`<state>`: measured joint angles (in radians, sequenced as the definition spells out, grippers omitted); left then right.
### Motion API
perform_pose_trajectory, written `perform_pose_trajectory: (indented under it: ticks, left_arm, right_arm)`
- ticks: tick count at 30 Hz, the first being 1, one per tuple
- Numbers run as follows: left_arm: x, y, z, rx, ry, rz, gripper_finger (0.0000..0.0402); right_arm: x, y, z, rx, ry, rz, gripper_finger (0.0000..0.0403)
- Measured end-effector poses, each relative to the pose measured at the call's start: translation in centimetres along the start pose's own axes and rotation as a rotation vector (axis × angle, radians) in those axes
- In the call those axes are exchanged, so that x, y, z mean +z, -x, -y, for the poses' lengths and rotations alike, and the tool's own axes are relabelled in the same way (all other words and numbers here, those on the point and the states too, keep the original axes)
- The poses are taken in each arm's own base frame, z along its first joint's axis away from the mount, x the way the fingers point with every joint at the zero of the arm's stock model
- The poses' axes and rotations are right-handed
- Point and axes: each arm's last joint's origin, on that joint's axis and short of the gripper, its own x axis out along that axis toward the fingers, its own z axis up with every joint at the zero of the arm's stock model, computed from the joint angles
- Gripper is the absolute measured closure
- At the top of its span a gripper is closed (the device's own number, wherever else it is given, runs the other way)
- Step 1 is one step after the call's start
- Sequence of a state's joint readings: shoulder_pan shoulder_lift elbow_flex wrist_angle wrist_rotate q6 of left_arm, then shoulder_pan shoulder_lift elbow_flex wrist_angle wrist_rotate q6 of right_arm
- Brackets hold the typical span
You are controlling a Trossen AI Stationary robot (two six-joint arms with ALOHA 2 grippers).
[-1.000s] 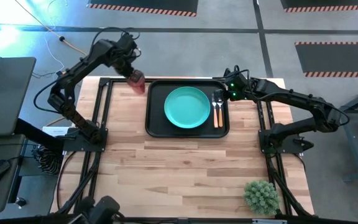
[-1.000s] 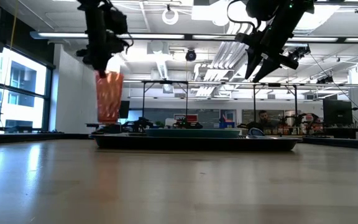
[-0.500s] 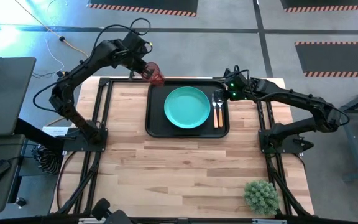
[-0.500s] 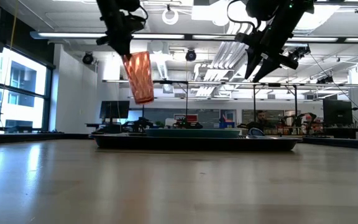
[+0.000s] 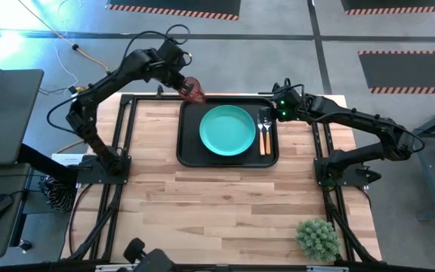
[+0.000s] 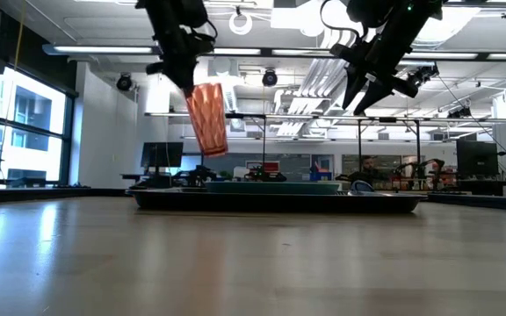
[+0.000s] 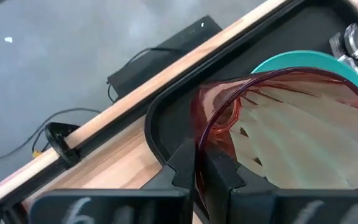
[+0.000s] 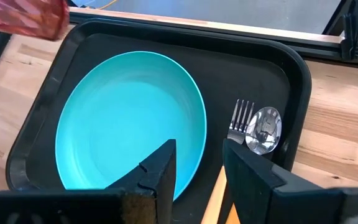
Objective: Pick and place plate/cup/fork/spoon on tray
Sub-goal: Put the red cup on the black serving tray to the top left of the blue plate
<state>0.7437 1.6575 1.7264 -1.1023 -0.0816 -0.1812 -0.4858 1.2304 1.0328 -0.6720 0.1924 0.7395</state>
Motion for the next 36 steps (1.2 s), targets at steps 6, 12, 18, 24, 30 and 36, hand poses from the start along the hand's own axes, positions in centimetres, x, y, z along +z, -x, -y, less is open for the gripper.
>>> perform_pose_trajectory:
  ticks: [6,12,18,24,30,36]
  left_arm:
    - [0.2,-3.1,0.3,-0.005,-0.005,-0.085,0.0394]
    - [0.2,-5.7,0.5,0.009,-0.010,-0.154,0.0394]
    - [-0.1,-7.4,0.3,0.030,-0.008,-0.232,0.0394]
    - [-0.4,-8.1,0.2,0.045,-0.010,-0.275,0.0394]
    - [-0.3,-8.1,0.0,0.049,-0.004,-0.274,0.0394]
    - [-0.3,-8.1,-0.2,0.053,-0.001,-0.275,0.0394]
  right_arm:
    - [0.0,0.0,0.0,0.000,0.004,0.000,0.0279]
    - [0.0,0.0,0.0,-0.001,0.008,-0.001,0.0279]
    - [0.0,0.0,0.0,-0.002,0.008,-0.002,0.0279]
    - [0.0,0.0,0.0,-0.002,0.008,-0.003,0.0279]
    - [0.0,0.0,0.0,-0.002,0.008,-0.003,0.0279]
    - [0.0,0.0,0.0,-0.002,0.008,-0.003,0.0279]
